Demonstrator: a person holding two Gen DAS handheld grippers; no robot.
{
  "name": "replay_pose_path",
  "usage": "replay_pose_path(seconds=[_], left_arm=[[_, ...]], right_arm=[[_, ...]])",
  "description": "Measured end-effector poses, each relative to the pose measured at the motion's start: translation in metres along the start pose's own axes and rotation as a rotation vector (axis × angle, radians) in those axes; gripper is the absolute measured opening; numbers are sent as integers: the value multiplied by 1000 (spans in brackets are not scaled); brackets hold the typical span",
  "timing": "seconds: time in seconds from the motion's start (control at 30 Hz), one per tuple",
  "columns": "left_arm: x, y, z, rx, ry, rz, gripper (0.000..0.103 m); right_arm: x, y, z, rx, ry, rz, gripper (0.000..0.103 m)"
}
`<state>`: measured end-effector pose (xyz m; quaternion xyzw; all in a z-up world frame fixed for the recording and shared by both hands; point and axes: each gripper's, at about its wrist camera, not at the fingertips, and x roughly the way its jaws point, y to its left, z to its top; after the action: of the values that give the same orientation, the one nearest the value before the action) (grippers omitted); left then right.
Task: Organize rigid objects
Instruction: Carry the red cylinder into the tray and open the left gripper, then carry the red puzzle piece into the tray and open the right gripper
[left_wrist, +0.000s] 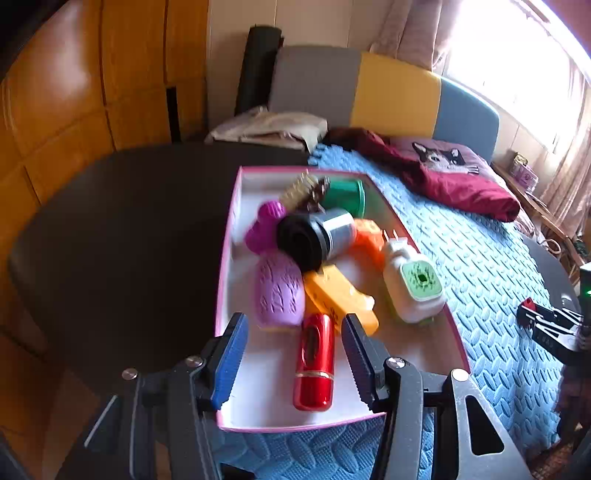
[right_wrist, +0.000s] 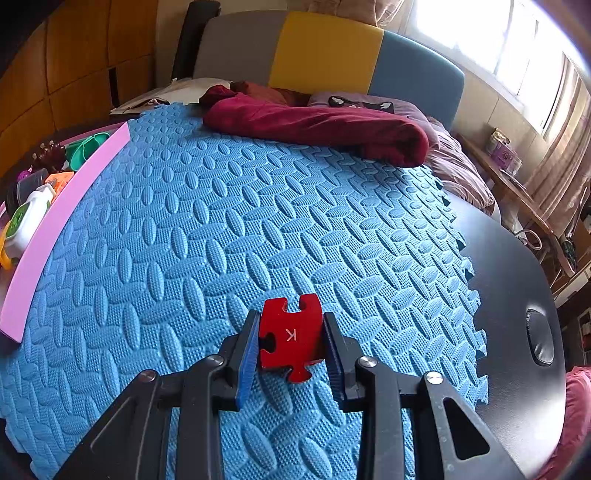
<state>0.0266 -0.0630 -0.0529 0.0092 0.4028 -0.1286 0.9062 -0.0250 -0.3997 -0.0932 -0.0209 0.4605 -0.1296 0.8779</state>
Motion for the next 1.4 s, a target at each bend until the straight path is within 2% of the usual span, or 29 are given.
replay_pose_path(seconds=[0.17, 0.47, 0.6, 0.7, 1.03, 1.17, 1.3, 1.4], left_arm=[[-16, 6, 7, -5, -47, 32, 56], [-27, 16, 7, -26, -74, 67, 58], [-28, 20, 6, -33, -77, 73, 58], [-27, 22, 5, -40, -74, 75, 58], [-27, 33, 3, -72, -78, 95, 59], [-27, 40, 3, -92, -77, 105, 59], [-25, 44, 3, -102, -74, 108, 59], [-25, 47, 2, -109, -73, 111, 61]], right_arm=[[0, -1, 0, 8, 3, 1, 32], [2, -5, 2, 66, 23, 16, 32], [-8, -7, 4, 131, 2, 65, 32], [-21, 4, 9, 150, -34, 145, 32], [-67, 102, 31, -39, -128, 394, 32], [-69, 144, 36, -113, -100, 474, 32], [-58, 185, 38, -173, -28, 554, 32], [-48, 215, 35, -228, 19, 574, 32]])
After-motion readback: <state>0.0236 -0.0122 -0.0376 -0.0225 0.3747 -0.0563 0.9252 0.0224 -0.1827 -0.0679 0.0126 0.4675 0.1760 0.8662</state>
